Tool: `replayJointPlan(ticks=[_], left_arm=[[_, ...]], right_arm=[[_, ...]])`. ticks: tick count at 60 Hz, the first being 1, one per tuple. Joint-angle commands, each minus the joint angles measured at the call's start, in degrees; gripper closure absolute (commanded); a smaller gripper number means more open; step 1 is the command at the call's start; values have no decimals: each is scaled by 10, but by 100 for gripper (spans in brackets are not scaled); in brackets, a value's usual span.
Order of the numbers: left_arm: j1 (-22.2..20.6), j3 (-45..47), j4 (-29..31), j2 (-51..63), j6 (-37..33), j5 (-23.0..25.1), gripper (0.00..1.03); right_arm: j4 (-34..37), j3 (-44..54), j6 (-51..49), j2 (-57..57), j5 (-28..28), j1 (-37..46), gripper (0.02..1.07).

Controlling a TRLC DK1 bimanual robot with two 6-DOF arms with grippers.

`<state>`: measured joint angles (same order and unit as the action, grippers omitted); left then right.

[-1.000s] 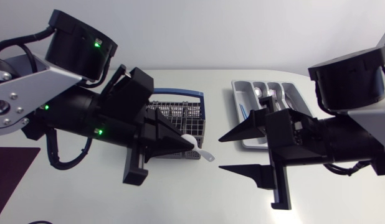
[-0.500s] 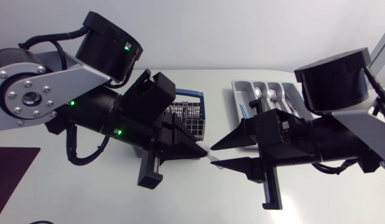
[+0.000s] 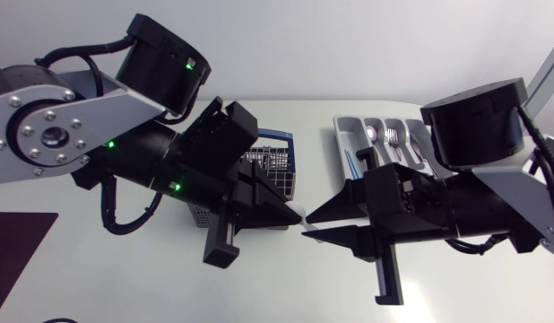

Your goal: Unload the cutlery basket into the drawer organizer.

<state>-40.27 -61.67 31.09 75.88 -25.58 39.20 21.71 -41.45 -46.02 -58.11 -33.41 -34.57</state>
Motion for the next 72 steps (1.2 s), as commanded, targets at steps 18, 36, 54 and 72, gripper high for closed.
replayJointPlan(ticks=[18, 36, 54, 72], left_arm=[[-17, -17, 3, 11, -5, 9, 96], [-11, -17, 8, 4, -3, 8, 90], [41, -29, 5, -34, 23, 7, 11], [150, -21, 22, -78, 22, -49, 11]], right_arm=[[-13, 28, 13, 8, -7, 6, 100], [-8, 30, 13, 17, -7, 13, 101], [4, 44, -1, 26, -6, 21, 101], [30, 78, -87, 56, -21, 144, 101]])
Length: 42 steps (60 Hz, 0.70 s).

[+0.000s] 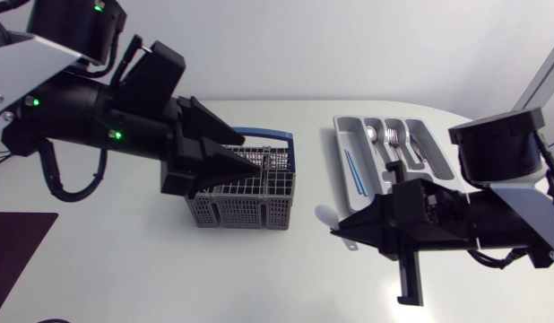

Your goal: Unload the cutlery basket into the drawer organizer.

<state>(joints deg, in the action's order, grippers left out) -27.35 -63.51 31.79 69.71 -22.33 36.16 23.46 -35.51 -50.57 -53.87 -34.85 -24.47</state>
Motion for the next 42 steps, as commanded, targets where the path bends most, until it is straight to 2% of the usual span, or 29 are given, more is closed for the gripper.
replayJointPlan(ticks=[1, 6, 11, 16, 26, 30, 42], left_arm=[[27, 0, 21, -17, -26, -24, 11], [50, 19, 34, -19, -83, -65, 11], [85, 15, 63, 2, -112, -67, 11], [91, 15, 79, 17, -112, -85, 12], [81, 21, 84, 33, -62, -116, 12], [73, 27, 83, 46, -40, -135, 11], [72, 34, 76, 62, 10, -158, 11]], right_arm=[[11, 21, -49, 16, -7, 52, 101], [2, 38, -92, 24, -7, 117, 101], [-40, 67, -126, 38, -3, 182, 101], [-75, 97, -171, 37, 1, 238, 101], [-207, 163, -239, -4, 8, 334, 101], [-239, 171, -277, -48, 14, 356, 101], [-406, 187, -326, -180, 25, 414, 101]])
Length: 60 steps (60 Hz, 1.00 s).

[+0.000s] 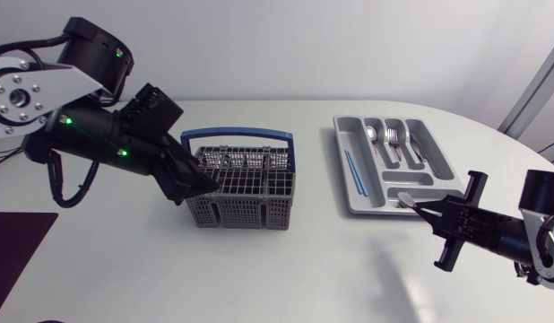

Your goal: Unload the cutlery basket into the drawer organizer.

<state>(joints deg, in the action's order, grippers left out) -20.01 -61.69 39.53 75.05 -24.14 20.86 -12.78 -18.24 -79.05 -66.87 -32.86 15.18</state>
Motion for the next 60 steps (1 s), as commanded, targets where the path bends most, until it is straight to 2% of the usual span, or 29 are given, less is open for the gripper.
replayJointPlan(ticks=[1, 16, 38, 53, 60], left_arm=[[-1, 16, -2, 9, 31, -5, 11], [1, 24, -1, -6, 43, -14, 11], [-3, 27, -2, -10, 45, -14, 11], [-8, 24, 1, -10, 47, -19, 11], [-10, 16, 11, -12, 49, -23, 11]], right_arm=[[-56, 15, -44, -62, 7, 22, 101], [-151, -18, -88, -196, 19, 65, 101], [-155, -72, -91, -231, 32, 78, 101], [-155, -107, -99, -282, 76, 63, 101], [-156, -102, -99, -281, 88, 46, 94]])
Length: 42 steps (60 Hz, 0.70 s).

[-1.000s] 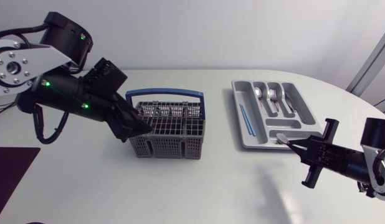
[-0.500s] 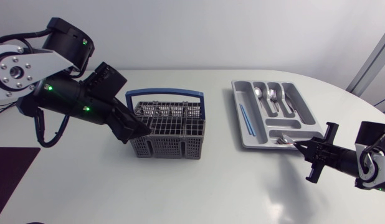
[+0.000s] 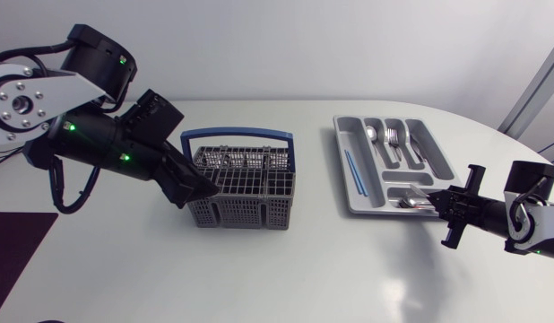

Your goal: Unload the cutlery basket into the drawer organizer.

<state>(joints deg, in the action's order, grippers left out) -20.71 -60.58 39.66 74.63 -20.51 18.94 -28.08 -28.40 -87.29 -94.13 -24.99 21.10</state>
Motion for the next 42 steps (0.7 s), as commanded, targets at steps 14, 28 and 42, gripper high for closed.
replayJointPlan(ticks=[14, 28, 42], left_arm=[[-1, 2, 16, -17, 13, -5, 11], [-5, 3, 16, -20, 12, -5, 11], [-10, 2, 24, -26, 11, -5, 11]], right_arm=[[-25, 6, -25, -6, 18, -25, 100], [-25, -3, -38, -11, 19, -18, 100], [-27, 1, -65, -19, 34, -12, 72]])
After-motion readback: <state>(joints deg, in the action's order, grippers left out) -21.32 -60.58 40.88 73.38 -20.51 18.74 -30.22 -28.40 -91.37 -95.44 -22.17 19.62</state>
